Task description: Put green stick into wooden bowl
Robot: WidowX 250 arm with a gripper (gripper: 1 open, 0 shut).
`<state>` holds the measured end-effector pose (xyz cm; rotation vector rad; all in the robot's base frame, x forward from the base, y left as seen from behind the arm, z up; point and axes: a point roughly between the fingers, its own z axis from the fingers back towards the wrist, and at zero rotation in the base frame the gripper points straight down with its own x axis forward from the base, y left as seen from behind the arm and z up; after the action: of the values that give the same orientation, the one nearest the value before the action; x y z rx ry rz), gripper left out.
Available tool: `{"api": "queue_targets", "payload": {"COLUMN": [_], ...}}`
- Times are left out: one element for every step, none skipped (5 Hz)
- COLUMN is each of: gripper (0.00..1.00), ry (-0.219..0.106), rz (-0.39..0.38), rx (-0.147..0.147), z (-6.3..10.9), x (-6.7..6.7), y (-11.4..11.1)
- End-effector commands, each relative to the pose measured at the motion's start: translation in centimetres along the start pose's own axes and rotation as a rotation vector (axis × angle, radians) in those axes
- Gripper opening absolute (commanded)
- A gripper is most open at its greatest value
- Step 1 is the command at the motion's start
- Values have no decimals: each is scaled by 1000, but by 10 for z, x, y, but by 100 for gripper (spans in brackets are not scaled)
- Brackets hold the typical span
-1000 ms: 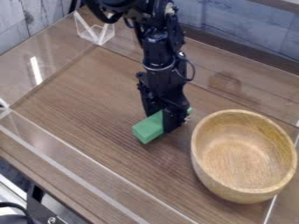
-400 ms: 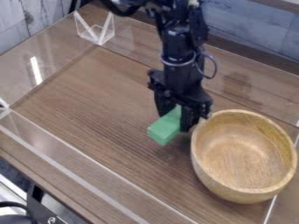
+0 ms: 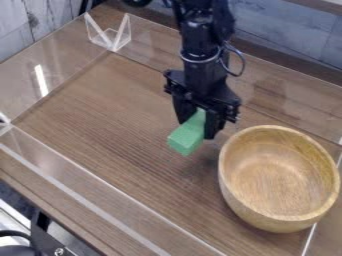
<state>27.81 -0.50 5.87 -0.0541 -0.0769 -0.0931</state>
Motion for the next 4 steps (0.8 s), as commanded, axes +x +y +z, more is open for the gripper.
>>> {"api": "queue_targets", "payload": {"gripper": [0, 0, 0, 0], "ry": [-74, -77, -75, -77], "rz": [-30, -49, -108, -164], "rx": [1, -5, -15, -30], "z": [15, 11, 16, 23], "x": [12, 12, 20, 28], "y": [8, 13, 3, -13]}}
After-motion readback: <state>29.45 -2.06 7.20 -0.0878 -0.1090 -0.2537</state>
